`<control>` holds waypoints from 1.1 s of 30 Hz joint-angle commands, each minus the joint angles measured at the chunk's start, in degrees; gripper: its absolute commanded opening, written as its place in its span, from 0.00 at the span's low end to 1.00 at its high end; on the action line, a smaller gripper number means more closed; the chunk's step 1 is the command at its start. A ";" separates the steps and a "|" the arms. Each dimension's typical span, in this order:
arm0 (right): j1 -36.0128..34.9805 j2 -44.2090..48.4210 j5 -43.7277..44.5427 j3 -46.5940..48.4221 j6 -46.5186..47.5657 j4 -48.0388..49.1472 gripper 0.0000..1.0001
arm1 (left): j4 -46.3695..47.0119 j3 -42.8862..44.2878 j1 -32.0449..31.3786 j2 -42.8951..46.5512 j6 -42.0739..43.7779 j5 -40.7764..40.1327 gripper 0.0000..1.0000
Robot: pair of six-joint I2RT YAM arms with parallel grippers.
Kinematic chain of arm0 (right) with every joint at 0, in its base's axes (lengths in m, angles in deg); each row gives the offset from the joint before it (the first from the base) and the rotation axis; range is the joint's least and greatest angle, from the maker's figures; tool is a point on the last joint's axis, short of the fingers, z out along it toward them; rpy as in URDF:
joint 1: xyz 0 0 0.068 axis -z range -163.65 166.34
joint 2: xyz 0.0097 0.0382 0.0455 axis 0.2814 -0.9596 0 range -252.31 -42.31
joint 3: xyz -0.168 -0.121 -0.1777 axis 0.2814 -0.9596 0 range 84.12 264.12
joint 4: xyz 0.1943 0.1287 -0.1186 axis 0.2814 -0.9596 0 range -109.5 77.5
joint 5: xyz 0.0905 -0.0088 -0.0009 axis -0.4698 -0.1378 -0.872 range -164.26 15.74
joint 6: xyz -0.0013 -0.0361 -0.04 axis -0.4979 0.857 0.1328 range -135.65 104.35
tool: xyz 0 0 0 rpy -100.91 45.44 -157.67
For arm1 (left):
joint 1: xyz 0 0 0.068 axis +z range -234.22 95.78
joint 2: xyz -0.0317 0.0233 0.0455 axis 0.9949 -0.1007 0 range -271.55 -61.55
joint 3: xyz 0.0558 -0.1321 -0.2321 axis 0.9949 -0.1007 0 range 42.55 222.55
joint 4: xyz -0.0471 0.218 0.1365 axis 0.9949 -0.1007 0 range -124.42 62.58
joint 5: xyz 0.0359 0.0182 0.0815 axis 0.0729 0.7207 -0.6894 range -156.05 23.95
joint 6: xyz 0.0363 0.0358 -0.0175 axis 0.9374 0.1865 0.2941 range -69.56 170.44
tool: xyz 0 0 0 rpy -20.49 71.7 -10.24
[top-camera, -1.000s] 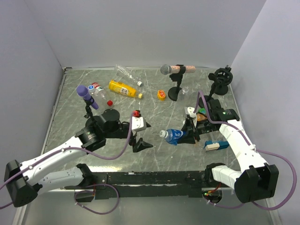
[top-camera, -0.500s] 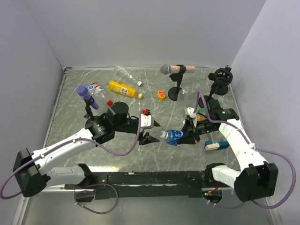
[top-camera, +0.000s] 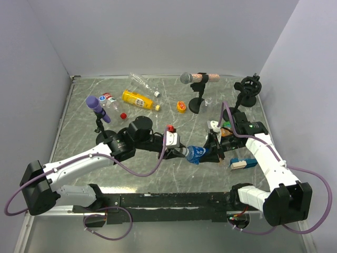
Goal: Unscrew the bottle caps
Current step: Unscrew the bottle cap from the plastic bottle.
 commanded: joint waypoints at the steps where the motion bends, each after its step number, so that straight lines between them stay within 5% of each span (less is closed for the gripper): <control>1: 0.23 -0.11 -2.72 0.82 1.98 0.26 0.16 | 1.68 2.36 -0.28 0.76 -0.74 -0.19 0.19; 4: 0.23 0.06 -2.28 0.73 1.10 1.13 0.16 | 1.76 2.27 -0.28 1.73 -4.59 -0.80 0.01; 7: 0.23 0.15 -2.01 0.56 0.31 1.92 0.16 | 2.38 1.84 -0.28 3.13 -11.70 -1.59 0.01; 14: 0.23 0.42 -1.13 0.29 -1.71 3.60 0.16 | -6.04 6.31 -0.28 0.51 -49.12 -8.18 0.01; 19: 0.23 0.07 -0.96 0.20 -1.98 3.69 0.16 | -1.84 3.77 -0.36 1.20 -75.41 -10.38 0.01; 33: 0.23 0.33 -0.43 -0.15 -2.51 4.39 0.16 | -5.36 7.55 0.25 -0.12 -73.08 -14.69 0.01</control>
